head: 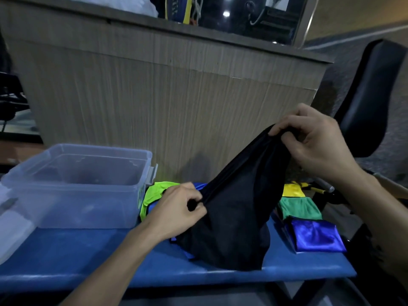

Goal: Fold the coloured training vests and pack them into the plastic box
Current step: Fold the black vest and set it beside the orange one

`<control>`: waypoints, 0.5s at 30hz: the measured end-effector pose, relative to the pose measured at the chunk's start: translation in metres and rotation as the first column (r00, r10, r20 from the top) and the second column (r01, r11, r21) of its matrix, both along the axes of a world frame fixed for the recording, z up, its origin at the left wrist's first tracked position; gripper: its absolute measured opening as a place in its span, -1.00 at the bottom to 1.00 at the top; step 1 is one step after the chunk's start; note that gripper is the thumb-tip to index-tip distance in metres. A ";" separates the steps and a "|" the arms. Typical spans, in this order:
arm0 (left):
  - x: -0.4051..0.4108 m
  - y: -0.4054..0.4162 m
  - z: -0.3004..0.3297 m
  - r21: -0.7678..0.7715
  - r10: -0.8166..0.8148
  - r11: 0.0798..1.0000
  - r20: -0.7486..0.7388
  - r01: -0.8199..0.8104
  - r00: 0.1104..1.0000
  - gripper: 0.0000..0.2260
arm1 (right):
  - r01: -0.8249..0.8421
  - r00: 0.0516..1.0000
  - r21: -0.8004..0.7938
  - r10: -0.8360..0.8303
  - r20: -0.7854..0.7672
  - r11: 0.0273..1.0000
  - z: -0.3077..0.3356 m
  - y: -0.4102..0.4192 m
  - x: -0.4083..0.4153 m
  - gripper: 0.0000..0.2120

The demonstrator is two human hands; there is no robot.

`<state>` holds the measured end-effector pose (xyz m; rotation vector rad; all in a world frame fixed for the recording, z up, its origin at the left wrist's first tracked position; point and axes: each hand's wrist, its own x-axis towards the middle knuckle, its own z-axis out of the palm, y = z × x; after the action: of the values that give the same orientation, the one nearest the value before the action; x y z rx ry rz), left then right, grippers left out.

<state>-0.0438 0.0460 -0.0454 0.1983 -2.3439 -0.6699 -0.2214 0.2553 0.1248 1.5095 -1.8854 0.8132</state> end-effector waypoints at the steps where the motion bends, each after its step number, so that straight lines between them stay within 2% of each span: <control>1: 0.002 0.002 0.000 0.010 -0.007 1.000 -0.013 0.007 1.000 -0.76 | 0.008 1.000 -0.039 -0.008 0.002 0.999 0.004 0.003 0.000 -0.74; 4: 0.015 0.008 -0.002 0.066 -0.045 0.997 -0.007 0.045 0.999 -0.78 | 0.029 1.000 -0.143 -0.028 0.014 0.989 0.020 0.009 -0.004 -0.76; 7: 0.033 0.010 -0.003 0.043 -0.041 0.998 0.060 0.038 0.997 -0.72 | 0.051 0.998 -0.215 -0.044 0.038 0.975 0.033 0.016 -0.008 -0.75; 9: 0.047 0.004 0.016 0.174 -0.078 0.982 0.028 0.072 0.997 -0.67 | 0.070 0.996 -0.257 -0.055 0.064 0.964 0.039 0.019 -0.011 -0.74; 10: 0.056 0.001 0.035 0.312 -0.126 0.941 -0.026 0.127 0.992 -0.61 | 0.078 0.994 -0.279 -0.054 0.092 0.957 0.042 0.021 -0.013 -0.75; 12: 0.079 0.004 0.088 0.580 -0.167 0.770 -0.220 0.266 0.961 -0.52 | 0.088 0.982 -0.309 -0.029 0.189 0.947 0.046 0.024 -0.015 -0.76; 14: 0.104 0.014 0.148 0.682 -0.168 0.589 -0.422 0.434 0.891 -0.69 | 0.089 0.947 -0.321 0.019 0.319 0.943 0.048 0.025 -0.014 -0.76; 15: 0.114 0.020 0.175 0.676 -0.168 0.549 -0.488 0.492 0.857 -0.80 | 0.074 0.923 -0.325 0.058 0.379 0.943 0.049 0.026 -0.013 -0.75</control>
<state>0.0702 0.0658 0.1299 -0.0181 -1.5687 -1.7690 -0.2341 0.2810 0.1735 1.1902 -1.8917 1.4332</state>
